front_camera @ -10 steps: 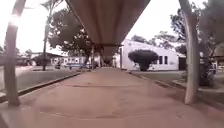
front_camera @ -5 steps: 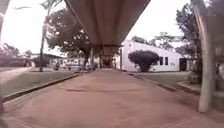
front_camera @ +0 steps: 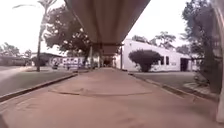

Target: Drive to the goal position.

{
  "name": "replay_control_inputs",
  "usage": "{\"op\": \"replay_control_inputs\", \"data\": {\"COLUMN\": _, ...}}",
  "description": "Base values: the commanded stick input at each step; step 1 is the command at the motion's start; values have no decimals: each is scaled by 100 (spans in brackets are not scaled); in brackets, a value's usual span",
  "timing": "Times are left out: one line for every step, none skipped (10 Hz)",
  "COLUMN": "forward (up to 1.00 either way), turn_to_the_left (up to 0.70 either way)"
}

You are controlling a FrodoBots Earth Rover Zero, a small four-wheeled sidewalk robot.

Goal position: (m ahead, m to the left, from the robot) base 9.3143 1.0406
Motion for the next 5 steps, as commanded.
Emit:
{"op": "replay_control_inputs", "data": {"forward": 70, "turn_to_the_left": 0}}
{"op": "replay_control_inputs", "data": {"forward": 70, "turn_to_the_left": 0}}
{"op": "replay_control_inputs", "data": {"forward": 70, "turn_to_the_left": 0}}
{"op": "replay_control_inputs", "data": {"forward": 70, "turn_to_the_left": 0}}
{"op": "replay_control_inputs", "data": {"forward": 70, "turn_to_the_left": 0}}
